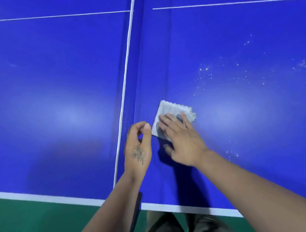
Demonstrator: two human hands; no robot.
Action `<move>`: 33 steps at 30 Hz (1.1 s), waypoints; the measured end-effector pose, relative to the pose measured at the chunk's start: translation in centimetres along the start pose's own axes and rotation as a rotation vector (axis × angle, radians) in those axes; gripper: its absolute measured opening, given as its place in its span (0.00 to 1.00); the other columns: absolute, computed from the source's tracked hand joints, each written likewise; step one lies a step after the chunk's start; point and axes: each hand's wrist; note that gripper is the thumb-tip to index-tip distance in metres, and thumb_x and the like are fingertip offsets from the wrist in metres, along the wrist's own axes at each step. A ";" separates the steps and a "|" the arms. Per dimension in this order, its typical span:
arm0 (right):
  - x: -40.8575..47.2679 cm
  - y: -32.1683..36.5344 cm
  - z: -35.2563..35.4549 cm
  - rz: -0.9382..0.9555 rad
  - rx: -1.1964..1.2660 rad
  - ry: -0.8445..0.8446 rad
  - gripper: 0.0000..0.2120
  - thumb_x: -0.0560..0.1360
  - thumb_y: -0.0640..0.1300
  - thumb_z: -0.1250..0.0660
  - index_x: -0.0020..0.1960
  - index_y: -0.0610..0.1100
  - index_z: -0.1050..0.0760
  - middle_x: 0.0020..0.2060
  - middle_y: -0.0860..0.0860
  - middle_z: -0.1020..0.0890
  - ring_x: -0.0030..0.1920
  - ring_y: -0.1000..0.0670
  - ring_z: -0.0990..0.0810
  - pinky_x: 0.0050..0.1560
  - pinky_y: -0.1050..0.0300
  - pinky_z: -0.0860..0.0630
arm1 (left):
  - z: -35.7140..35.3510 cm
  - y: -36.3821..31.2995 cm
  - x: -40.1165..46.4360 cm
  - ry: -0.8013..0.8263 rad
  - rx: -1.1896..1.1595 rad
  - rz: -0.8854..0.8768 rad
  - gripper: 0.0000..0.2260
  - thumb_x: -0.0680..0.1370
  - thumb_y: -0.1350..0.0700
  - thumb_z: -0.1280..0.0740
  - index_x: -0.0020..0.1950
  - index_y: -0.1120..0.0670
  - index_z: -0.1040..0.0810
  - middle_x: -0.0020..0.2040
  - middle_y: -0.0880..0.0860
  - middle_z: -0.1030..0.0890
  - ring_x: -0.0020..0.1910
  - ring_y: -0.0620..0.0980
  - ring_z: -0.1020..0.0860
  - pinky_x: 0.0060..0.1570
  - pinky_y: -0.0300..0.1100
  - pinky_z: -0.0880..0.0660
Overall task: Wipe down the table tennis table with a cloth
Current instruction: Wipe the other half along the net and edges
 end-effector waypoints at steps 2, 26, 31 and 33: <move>0.3 1.1 -1.7 -0.083 0.023 -0.070 0.34 0.82 0.57 0.40 0.84 0.44 0.38 0.86 0.50 0.43 0.86 0.48 0.52 0.85 0.40 0.57 | -1.2 -0.1 3.0 0.031 0.028 -0.055 0.15 0.87 0.40 0.37 0.69 0.46 0.22 0.65 0.42 0.20 0.65 0.39 0.22 0.65 0.38 0.26; 13.3 -12.6 2.7 -0.719 -0.130 -0.370 0.33 0.86 0.60 0.52 0.87 0.48 0.53 0.87 0.44 0.52 0.86 0.39 0.55 0.84 0.34 0.54 | -8.0 -1.6 21.9 -0.105 0.909 -0.662 0.27 0.89 0.50 0.46 0.86 0.59 0.41 0.88 0.57 0.44 0.87 0.57 0.49 0.86 0.54 0.52; 17.0 -9.2 2.4 -0.511 -0.177 -0.327 0.33 0.85 0.60 0.50 0.87 0.48 0.49 0.87 0.46 0.50 0.86 0.41 0.54 0.84 0.36 0.55 | -8.0 -1.9 21.8 -0.101 0.885 -0.668 0.25 0.88 0.53 0.47 0.86 0.60 0.39 0.87 0.58 0.42 0.87 0.58 0.48 0.86 0.53 0.53; 15.5 -7.8 1.6 -0.443 -0.184 -0.309 0.33 0.86 0.58 0.48 0.87 0.48 0.48 0.87 0.46 0.50 0.86 0.41 0.55 0.84 0.36 0.54 | -7.9 -1.9 21.8 -0.096 0.901 -0.664 0.25 0.88 0.54 0.47 0.86 0.59 0.39 0.87 0.58 0.43 0.87 0.58 0.49 0.86 0.52 0.54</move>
Point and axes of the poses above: each hand's wrist, its own x-axis towards the middle knuckle, its own z-axis out of the back of the hand, y = z × x
